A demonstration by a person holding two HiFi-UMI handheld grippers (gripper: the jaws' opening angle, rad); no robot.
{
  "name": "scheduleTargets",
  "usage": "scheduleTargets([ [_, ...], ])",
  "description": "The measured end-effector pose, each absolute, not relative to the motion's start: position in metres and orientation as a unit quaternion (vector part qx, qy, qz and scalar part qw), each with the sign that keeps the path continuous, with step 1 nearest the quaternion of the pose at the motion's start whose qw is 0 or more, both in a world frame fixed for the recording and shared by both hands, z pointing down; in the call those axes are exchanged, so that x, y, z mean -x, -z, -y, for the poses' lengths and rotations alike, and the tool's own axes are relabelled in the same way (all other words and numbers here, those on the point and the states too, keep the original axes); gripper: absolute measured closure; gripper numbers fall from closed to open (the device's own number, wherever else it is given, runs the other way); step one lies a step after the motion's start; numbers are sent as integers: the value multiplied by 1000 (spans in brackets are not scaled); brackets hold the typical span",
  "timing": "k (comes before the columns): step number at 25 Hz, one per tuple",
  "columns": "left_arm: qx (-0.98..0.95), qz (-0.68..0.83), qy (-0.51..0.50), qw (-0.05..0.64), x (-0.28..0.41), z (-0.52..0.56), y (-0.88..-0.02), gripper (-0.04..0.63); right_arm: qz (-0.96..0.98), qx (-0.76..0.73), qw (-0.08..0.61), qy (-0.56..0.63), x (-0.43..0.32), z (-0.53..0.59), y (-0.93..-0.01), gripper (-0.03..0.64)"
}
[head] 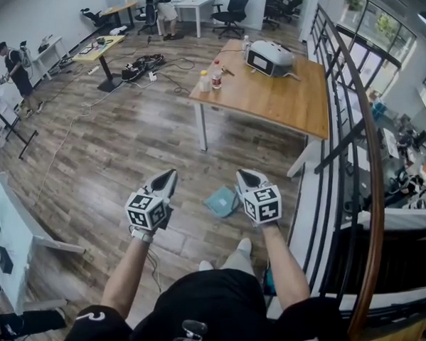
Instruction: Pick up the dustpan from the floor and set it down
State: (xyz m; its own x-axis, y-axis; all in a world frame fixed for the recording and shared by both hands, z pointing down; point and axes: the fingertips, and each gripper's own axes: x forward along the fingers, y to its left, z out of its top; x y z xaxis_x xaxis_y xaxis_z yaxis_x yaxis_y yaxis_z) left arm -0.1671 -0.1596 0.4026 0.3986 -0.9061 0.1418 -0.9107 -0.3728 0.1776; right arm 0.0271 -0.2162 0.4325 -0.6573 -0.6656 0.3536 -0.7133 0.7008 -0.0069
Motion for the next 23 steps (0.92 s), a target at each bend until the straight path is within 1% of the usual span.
scheduleTargets([
  [23, -823, 553, -9, 128, 175, 168, -412, 597, 904, -385, 164, -83, -29, 225, -444, 621],
])
